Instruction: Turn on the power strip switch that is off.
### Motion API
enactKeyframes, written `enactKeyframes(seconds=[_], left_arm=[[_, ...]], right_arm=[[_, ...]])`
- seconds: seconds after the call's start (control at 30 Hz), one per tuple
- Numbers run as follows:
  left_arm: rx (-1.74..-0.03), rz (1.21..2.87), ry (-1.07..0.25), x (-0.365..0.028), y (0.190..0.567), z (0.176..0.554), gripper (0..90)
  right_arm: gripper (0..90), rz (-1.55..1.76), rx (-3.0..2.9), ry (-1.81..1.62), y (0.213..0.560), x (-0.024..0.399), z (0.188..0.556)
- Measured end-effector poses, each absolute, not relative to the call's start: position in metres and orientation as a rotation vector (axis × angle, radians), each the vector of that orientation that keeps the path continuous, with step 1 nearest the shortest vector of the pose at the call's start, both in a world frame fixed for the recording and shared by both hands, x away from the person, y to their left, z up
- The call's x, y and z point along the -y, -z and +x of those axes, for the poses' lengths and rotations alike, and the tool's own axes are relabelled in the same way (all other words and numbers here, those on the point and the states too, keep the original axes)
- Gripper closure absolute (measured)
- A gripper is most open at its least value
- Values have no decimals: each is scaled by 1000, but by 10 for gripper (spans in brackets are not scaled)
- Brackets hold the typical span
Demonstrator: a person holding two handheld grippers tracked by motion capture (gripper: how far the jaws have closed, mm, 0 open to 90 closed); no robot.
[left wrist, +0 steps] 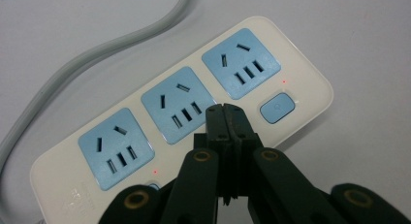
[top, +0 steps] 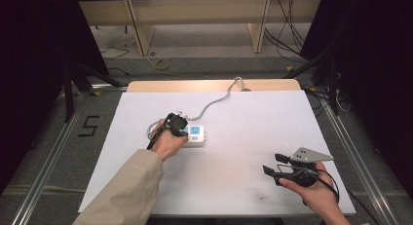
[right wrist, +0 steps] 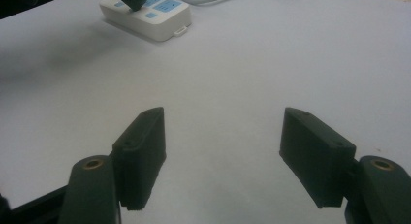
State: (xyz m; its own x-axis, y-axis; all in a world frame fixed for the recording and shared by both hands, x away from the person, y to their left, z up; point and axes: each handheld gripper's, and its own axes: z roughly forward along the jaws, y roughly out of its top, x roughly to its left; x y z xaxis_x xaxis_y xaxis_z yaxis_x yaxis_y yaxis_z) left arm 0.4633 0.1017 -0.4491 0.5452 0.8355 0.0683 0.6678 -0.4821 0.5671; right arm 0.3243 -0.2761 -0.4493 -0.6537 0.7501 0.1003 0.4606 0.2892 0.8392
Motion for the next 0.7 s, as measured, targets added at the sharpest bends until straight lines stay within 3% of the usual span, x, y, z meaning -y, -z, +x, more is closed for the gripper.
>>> enactKeyframes(seconds=[0.7], left_arm=[[-1228, 2267, -422, -110, 448, 463, 900]], right_arm=[[335, 1104, -2248, -1299, 449, 278, 324]])
